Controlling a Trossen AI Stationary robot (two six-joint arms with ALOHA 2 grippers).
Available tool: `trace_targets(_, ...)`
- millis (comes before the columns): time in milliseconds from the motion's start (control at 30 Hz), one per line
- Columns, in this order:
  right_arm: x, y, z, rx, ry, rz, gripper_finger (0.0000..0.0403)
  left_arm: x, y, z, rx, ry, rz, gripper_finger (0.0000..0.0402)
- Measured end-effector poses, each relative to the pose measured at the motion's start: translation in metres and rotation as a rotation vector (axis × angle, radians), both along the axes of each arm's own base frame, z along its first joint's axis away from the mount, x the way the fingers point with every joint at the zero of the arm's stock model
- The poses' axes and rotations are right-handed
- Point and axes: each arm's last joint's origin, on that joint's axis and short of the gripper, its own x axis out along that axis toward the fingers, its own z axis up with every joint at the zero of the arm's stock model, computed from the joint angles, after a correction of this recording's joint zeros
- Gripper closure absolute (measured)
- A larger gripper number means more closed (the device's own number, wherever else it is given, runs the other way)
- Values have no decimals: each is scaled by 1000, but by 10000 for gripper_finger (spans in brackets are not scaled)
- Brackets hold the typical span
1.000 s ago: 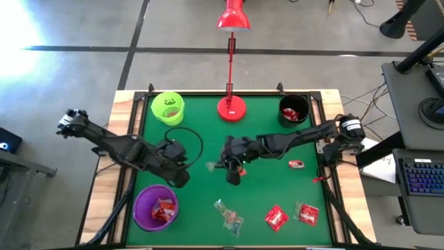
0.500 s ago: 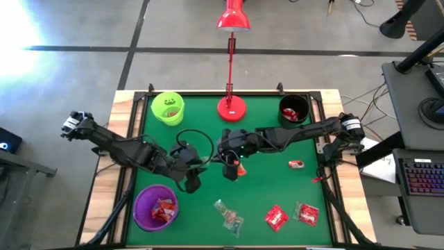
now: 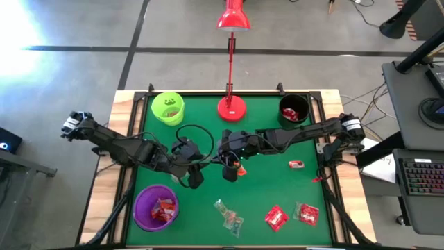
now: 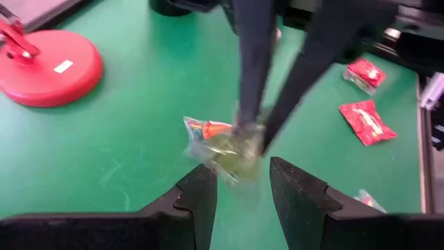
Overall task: Sort candy
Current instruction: Put the transparent candy into the green bucket
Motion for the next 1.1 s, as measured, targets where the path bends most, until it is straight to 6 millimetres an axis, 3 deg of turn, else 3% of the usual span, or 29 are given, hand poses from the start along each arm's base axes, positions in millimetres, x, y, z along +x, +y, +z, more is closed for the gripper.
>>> trace_targets(167, 0, 1, 0, -1, 1, 1, 385, 1, 2, 0, 3, -4, 9, 294)
trace_targets(500, 0, 1, 0, 1, 1, 3, 385, 1, 2, 0, 6, -2, 1, 377)
trace_targets(667, 0, 1, 0, 36, 7, -12, 381, 1, 2, 0, 0, 0, -5, 397)
trace_targets(1100, 0, 0, 0, 102, 17, -50, 276, -2, 4, -3, 34, 55, -11, 400)
